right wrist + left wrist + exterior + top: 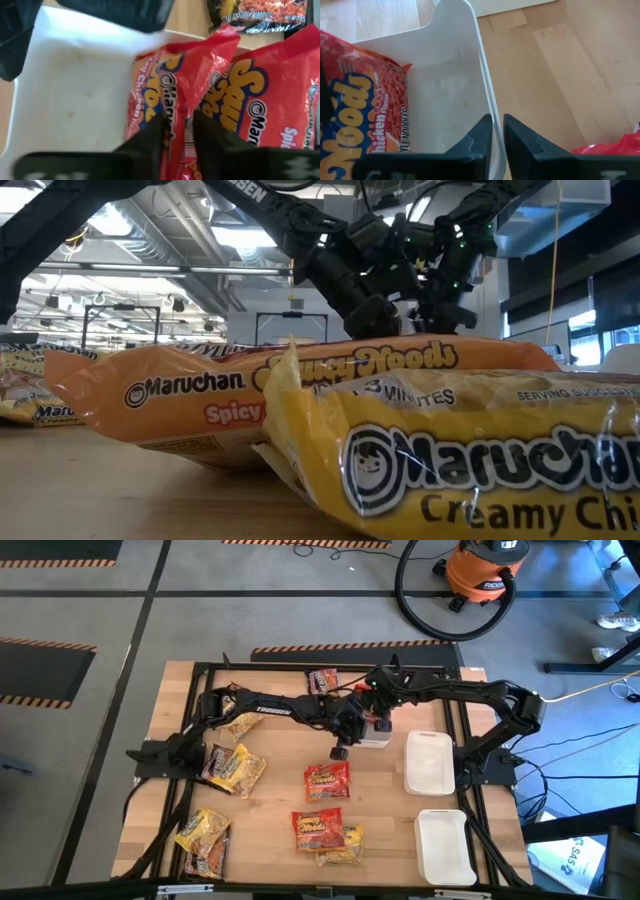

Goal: Sort Maruchan noodles
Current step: Adjust the orange noodle pack in the white bin, then put the orange noodle pack into the top white bin

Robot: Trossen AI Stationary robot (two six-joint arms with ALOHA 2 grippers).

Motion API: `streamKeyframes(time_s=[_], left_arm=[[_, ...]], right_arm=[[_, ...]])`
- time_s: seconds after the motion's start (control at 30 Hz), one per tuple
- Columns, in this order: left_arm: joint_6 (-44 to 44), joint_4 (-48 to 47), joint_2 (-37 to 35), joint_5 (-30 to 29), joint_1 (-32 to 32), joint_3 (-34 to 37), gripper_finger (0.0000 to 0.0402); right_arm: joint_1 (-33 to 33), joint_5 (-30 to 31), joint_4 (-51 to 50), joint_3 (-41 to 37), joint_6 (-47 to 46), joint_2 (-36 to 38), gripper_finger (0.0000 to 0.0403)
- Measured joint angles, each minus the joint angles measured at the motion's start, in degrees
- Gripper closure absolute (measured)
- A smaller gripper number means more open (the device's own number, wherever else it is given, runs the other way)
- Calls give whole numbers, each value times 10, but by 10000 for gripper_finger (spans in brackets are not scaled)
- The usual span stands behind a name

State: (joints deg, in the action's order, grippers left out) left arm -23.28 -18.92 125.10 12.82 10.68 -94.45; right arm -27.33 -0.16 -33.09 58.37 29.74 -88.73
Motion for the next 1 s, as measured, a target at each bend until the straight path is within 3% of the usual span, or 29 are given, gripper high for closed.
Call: streamKeyframes(time_s=[0.23, 0.4, 0.6, 0.83, 1.0], left_arm=[[15, -3, -5, 1, -1, 1, 295], [27, -34, -29, -37, -2, 2, 264], [26, -59, -69, -96, -14, -1, 264], [43, -182, -137, -100, -23, 2, 264], [94, -202, -213, -89, -31, 96, 264]], right_arm=[[0, 31, -27, 7, -10, 12, 187], [0, 35, -108, 49, -39, 32, 139], [18, 37, -182, 96, -86, 72, 128], [101, 50, -233, 103, -184, 148, 138], [188, 60, -219, 67, -268, 194, 139]])
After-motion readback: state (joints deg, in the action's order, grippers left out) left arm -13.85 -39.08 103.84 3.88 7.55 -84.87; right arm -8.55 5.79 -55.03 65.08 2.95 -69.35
